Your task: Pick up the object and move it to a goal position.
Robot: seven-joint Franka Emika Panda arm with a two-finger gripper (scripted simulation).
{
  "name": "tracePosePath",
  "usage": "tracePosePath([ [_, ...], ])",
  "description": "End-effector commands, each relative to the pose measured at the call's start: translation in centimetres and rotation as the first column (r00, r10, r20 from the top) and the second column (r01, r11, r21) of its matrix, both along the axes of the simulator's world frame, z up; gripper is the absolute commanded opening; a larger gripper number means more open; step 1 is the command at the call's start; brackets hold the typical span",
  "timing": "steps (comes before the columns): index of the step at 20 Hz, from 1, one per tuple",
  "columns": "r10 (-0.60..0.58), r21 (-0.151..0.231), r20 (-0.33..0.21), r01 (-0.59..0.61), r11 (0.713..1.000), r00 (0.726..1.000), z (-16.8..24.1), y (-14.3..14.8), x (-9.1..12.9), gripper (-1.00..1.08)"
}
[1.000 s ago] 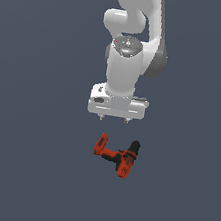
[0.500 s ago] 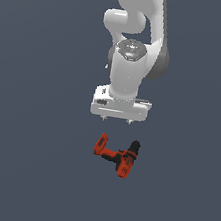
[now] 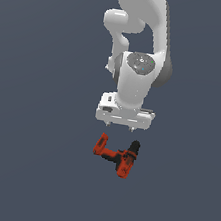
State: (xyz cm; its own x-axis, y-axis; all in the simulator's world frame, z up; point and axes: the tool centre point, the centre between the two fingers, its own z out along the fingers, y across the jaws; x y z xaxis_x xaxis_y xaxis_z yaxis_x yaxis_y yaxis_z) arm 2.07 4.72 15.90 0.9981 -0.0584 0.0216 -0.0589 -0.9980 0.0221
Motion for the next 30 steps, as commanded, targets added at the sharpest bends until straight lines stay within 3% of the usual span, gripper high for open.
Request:
tracePosePath([
  [1, -0.026, -0.015, 0.003, 0.026, 1.0, 1.0, -0.9, 0.7, 0.5, 1.08],
  [17, -0.2, -0.124, 0.082, 0.21, 0.97, 0.976, -7.9, 6.7, 3.2, 1.08],
  [30, -0.249, -0.154, 0.13, 0.268, 0.951, 0.96, -10.4, 9.1, 3.9, 1.08],
])
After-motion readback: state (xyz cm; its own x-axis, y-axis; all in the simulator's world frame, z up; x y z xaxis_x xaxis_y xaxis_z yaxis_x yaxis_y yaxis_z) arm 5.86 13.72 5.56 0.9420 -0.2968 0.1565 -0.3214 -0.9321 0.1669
